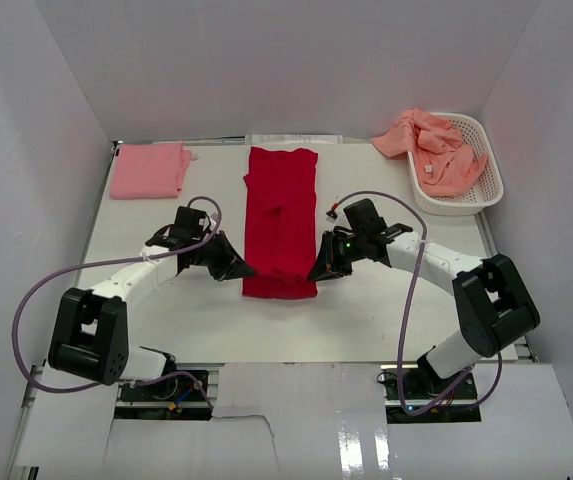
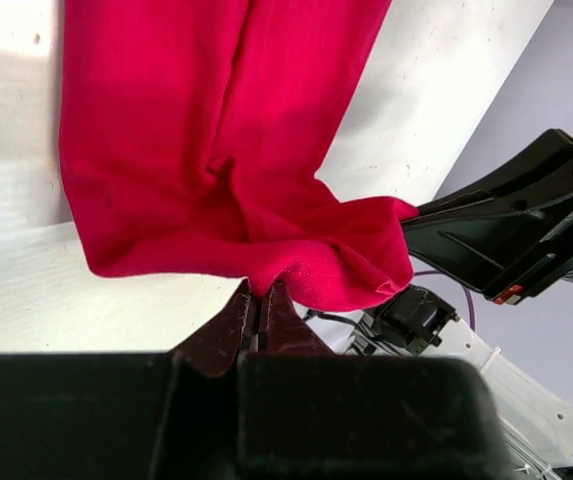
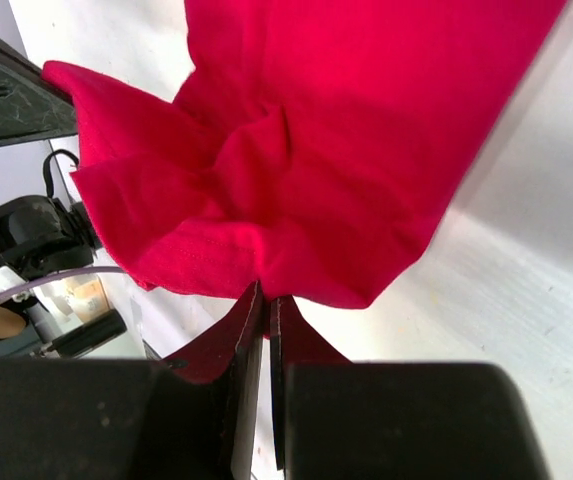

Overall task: Fold and stack the t-shirts
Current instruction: Fold the folded rectangular tshirt in 1/3 of the way

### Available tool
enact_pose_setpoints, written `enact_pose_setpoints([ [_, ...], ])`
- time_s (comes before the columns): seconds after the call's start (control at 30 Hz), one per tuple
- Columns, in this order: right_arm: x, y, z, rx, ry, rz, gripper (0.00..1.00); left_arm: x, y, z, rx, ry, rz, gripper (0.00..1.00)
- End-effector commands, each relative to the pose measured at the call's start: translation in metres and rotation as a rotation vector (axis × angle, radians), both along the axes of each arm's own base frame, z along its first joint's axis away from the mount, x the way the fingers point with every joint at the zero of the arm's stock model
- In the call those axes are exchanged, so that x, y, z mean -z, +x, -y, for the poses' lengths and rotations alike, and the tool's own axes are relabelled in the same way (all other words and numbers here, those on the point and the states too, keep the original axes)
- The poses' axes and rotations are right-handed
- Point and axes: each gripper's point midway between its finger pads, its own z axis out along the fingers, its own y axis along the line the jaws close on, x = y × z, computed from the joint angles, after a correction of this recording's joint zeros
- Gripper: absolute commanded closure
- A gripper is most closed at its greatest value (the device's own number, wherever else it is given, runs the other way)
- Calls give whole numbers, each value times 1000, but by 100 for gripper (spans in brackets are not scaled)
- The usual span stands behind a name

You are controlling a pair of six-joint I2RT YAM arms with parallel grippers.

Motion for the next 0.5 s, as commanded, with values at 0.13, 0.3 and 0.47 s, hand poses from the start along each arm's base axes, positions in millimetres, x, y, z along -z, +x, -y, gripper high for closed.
enact_pose_setpoints([
  [0.13,-18,33,-1,-27,12,58,92,-15,47,1,-3,23,97,100],
  [0.3,-26,54,-2,-18,14,81,92,-19,71,3,-5,34,129,100],
  [0.47,-33,70,-2,-15,11,109,92,-32,89,4,-13,40,175,100],
])
